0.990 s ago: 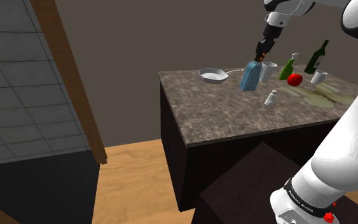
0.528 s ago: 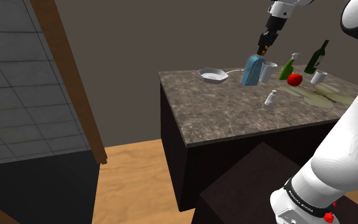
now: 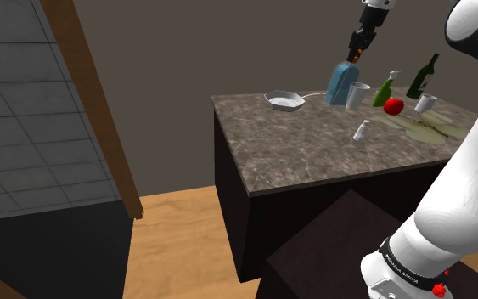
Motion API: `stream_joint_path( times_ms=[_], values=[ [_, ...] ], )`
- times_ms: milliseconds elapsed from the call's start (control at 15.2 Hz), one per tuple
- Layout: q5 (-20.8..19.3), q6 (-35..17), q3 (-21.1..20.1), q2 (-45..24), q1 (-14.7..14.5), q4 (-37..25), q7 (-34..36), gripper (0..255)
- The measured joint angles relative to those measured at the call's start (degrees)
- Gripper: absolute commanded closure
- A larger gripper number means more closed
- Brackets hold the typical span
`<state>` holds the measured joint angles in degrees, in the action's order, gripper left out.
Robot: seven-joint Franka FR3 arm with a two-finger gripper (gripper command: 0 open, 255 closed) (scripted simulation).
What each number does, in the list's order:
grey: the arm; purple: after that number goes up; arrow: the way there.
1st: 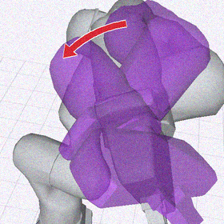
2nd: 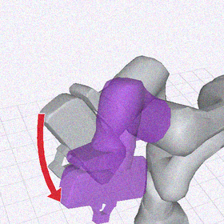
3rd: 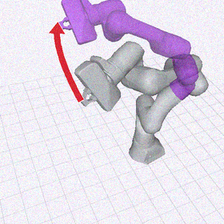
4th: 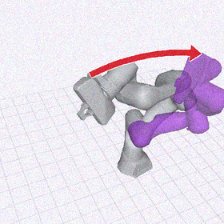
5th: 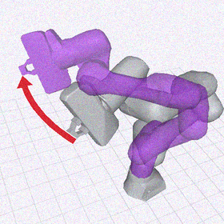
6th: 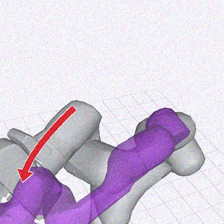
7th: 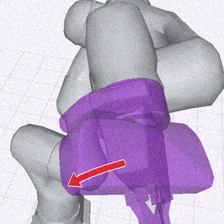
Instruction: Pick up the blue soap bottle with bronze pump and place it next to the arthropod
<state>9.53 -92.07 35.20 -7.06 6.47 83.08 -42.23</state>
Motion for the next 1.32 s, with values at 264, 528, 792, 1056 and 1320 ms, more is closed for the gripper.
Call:
stream_joint_path(
  times_ms=[264, 528, 792, 1056, 1320],
  values=[
    [0.89, 3.70, 0.22, -1.43, 0.69, -4.85, -0.12, 255],
    [2.12, 7.56, 0.49, -3.31, 1.73, -10.23, -0.39, 255],
    [3.68, 11.98, 0.75, -5.55, 3.17, -16.46, -0.65, 255],
    [5.19, 15.30, 1.08, -7.52, 4.98, -21.34, -1.42, 255],
    [3.01, 11.42, 2.30, -3.70, 5.38, -13.71, -4.92, 255]
  ],
)
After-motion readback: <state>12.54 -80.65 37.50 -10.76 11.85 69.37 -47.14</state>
